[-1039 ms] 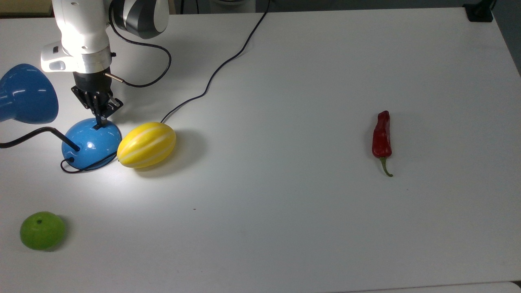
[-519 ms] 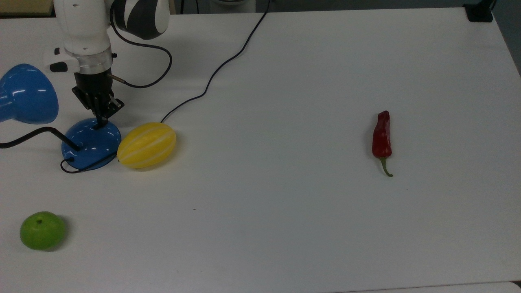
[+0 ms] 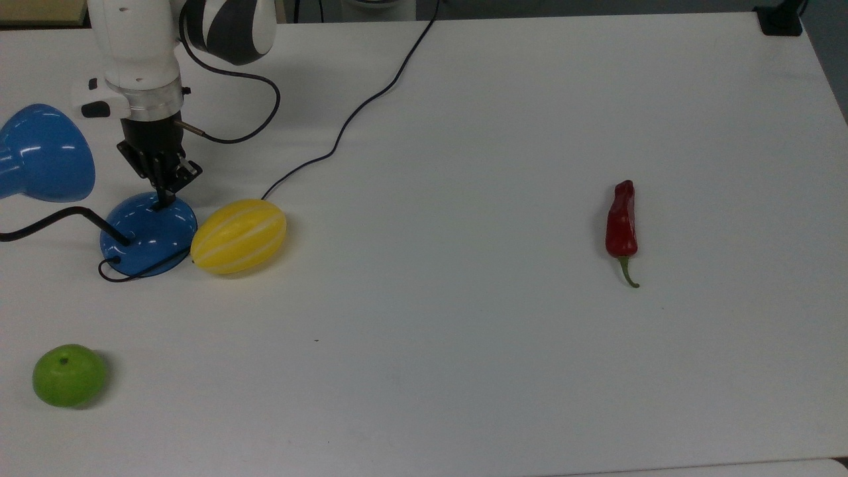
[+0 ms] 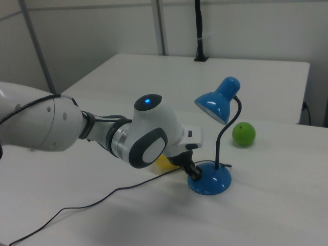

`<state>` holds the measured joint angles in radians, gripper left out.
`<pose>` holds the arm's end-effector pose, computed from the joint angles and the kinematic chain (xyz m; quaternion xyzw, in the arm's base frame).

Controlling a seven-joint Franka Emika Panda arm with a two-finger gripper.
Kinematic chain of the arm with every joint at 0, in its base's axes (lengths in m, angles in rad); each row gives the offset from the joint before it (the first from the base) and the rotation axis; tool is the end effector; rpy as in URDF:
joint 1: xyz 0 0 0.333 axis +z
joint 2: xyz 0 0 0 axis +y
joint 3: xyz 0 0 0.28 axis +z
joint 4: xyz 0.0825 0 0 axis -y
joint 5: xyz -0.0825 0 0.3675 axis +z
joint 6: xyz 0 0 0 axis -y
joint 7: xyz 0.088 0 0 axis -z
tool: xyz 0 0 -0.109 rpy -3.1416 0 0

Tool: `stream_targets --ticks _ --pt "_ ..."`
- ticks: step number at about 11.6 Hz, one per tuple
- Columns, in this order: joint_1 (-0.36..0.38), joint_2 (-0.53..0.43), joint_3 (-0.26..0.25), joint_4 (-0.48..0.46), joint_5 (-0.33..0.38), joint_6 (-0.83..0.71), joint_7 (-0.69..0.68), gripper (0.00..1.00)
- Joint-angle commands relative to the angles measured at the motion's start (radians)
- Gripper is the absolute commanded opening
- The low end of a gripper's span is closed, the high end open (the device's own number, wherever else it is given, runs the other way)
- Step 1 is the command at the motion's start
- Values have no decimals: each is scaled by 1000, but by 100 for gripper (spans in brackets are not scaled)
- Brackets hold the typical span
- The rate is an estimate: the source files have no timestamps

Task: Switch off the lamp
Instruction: 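Lift the gripper up and away from the lamp base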

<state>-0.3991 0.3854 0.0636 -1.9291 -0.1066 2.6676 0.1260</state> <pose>0.5935 -0.2060 0.3019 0.9660 -0.1879 0.1730 0.0393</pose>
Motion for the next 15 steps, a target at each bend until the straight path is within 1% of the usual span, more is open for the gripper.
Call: stream_targets --ticks 1,3,6,10,12,13,15 --pt "3 15 -2 -14 -24 6 32 0" --pt "11 3 -2 -7 -25 -38 89 0" --pt "22 -51 12 -5 -24 -155 93 0" --pt "68 -123 59 12 -24 -331 98 0" --pt "115 -178 94 56 -24 -520 95 0" --pt "144 -192 110 106 -22 -625 90 0" --pt "190 -218 111 156 -19 -714 84 0"
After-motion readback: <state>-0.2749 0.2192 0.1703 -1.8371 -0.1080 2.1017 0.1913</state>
